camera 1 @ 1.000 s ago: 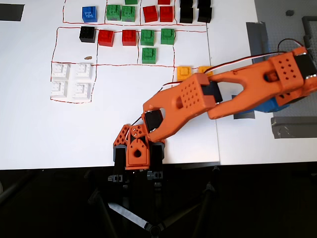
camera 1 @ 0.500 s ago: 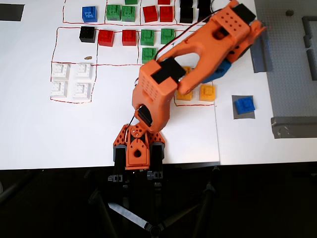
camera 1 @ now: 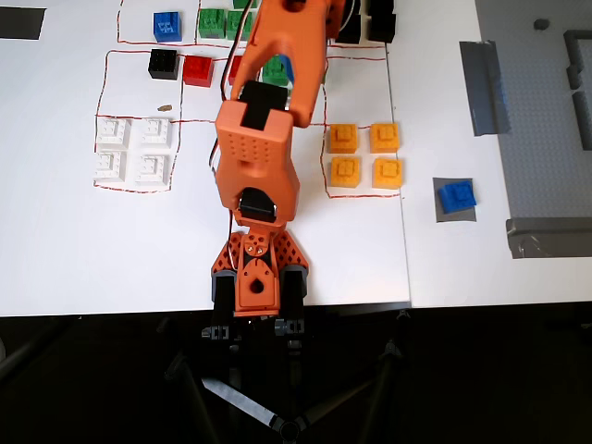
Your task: Grab the block and put it in the grey marker
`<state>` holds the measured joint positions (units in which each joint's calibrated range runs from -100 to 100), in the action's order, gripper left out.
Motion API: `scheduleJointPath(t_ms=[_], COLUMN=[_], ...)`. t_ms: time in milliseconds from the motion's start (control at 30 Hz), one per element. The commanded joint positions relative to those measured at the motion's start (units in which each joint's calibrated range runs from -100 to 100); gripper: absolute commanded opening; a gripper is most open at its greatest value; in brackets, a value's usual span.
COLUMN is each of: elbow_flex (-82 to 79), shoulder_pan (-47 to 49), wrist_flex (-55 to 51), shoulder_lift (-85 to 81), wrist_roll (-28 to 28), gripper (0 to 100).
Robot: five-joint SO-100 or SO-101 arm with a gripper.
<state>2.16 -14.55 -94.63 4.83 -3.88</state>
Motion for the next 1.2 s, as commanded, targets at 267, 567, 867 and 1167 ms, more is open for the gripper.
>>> scheduleJointPath(t_ms=[267, 567, 867, 1167], elbow_flex=[6.78, 5.6, 6.15, 6.97], shoulder_pan=[11.56, 17.3, 17.96, 18.05], wrist_flex=[-1.04, -1.61, -1.61, -1.61], shoulder_lift=[-8.63, -11.48, -11.05, -9.93], wrist_roll=[4.59, 6.01, 5.91, 5.76], gripper=[0, 0, 0, 0])
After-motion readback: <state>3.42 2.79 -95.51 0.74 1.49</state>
